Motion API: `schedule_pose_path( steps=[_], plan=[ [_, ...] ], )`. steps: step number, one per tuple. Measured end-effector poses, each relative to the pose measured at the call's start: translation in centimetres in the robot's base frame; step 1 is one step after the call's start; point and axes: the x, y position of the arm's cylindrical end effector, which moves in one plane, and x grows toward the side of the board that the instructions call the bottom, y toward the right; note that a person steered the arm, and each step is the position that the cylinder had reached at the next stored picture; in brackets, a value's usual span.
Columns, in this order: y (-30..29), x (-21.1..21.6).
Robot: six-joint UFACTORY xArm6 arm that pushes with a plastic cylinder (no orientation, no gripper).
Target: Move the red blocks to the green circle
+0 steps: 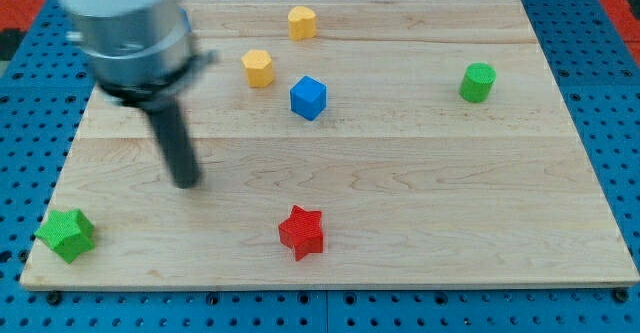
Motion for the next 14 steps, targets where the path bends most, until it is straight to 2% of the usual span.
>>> schedule_pose_path(
  steps=[2, 3, 4, 5, 6, 7, 8, 9, 10, 11, 12, 13, 14],
  plan=[
    [-11.4, -9.0],
    [-2.1, -10.9],
    [10.1, -5.1],
    [9.9, -3.6],
    [12.0, -0.4],
    [20.1, 0.6],
    [27.5, -0.4],
    [32.4, 0.5],
    [34.9, -0.2],
    [36.1, 2.7],
    [37.2, 2.6],
    [38.8, -3.0],
    [39.6, -5.1]
  ],
)
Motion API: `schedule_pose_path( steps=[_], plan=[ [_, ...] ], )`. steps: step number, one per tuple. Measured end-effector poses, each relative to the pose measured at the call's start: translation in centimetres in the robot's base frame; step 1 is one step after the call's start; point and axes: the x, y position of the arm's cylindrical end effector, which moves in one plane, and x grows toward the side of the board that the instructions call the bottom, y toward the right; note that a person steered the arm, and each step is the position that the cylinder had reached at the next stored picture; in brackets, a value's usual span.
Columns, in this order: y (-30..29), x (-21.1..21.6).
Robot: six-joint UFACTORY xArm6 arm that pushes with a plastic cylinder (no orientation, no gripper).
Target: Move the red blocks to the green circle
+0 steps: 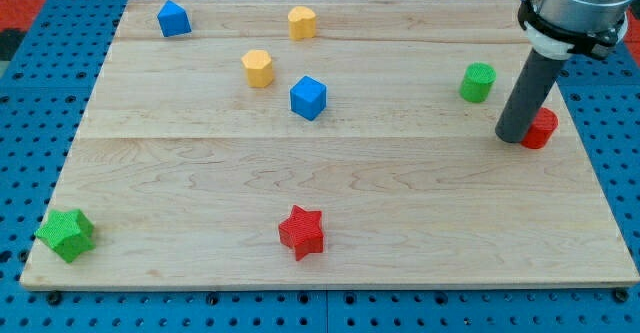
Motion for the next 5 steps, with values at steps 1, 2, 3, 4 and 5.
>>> schedule_pose_path(
  steps=[1, 2, 3, 4, 5],
  plan=[
    [2.9, 4.7],
    [5.5, 5.7],
    [5.4, 1.4],
    [4.6, -1.4],
    [4.5, 6.7]
  ],
)
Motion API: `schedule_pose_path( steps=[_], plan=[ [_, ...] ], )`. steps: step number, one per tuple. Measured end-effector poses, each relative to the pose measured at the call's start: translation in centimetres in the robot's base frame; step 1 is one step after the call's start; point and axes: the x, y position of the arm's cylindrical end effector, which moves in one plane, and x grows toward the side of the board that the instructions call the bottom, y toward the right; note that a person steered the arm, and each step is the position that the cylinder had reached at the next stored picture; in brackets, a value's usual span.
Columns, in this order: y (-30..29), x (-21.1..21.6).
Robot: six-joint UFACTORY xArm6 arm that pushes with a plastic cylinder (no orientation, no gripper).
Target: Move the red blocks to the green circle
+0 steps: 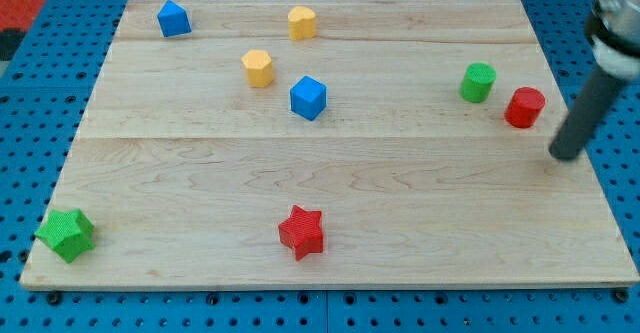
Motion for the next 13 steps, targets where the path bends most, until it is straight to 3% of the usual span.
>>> schedule_pose_path(
  steps=[1, 3, 4, 5, 6, 7, 8, 9, 10, 11, 12, 13],
  plan=[
    [-7.6, 9.5],
    [-23.9, 9.2],
    [-27.3, 5.5],
    [-26.9, 6.7],
    [-35.2, 7.3],
    [-29.8, 1.8],
    [-19.1, 1.7],
    [-20.5, 6.1],
    [-16.9, 8.6],
    [-16.3, 2.4],
    [-11.8, -2.0],
    [-12.7, 1.0]
  ],
)
